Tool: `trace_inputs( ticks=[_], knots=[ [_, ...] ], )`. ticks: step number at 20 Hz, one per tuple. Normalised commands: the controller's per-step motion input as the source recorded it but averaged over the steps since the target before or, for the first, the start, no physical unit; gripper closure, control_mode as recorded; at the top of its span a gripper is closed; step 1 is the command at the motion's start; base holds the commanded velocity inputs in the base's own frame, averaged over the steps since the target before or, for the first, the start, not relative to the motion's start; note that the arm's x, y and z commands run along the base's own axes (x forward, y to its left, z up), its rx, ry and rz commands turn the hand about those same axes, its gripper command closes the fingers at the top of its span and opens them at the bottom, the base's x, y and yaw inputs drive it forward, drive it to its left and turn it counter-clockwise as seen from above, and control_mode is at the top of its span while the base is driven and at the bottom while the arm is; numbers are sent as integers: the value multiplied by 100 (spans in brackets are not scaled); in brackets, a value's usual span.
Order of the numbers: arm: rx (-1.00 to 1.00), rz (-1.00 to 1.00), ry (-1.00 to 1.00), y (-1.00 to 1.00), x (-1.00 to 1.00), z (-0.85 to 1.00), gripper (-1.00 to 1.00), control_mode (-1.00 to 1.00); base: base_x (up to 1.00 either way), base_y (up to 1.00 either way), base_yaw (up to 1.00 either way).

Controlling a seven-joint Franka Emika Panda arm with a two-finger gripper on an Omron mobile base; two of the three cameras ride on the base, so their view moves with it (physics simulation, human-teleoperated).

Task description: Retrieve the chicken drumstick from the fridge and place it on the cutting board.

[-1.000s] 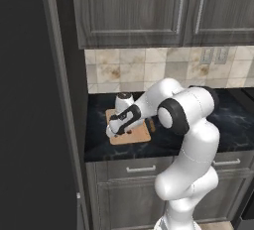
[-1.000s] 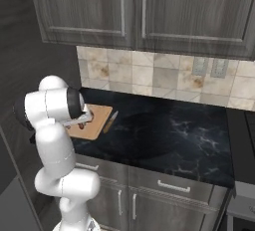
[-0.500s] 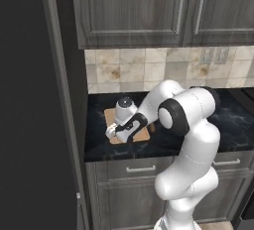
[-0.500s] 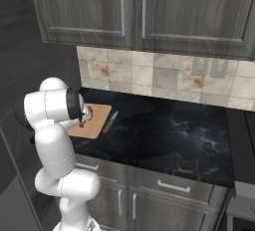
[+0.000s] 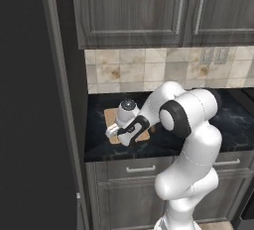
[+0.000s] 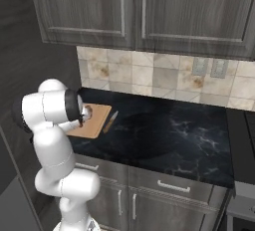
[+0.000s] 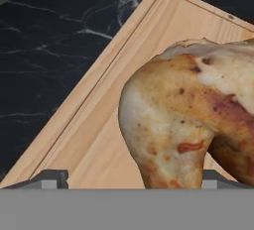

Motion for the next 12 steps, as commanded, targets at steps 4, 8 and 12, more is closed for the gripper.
trace_inputs(
  ticks=[4,8,12],
  knots=[
    [12,0,-2,-15,0,69,-100,-100,0,0,0],
    [5,0,-2,-4,0,41,-100,-100,0,0,0],
    [0,0,-2,-1,0,-3,-100,-100,0,0,0]
  ],
)
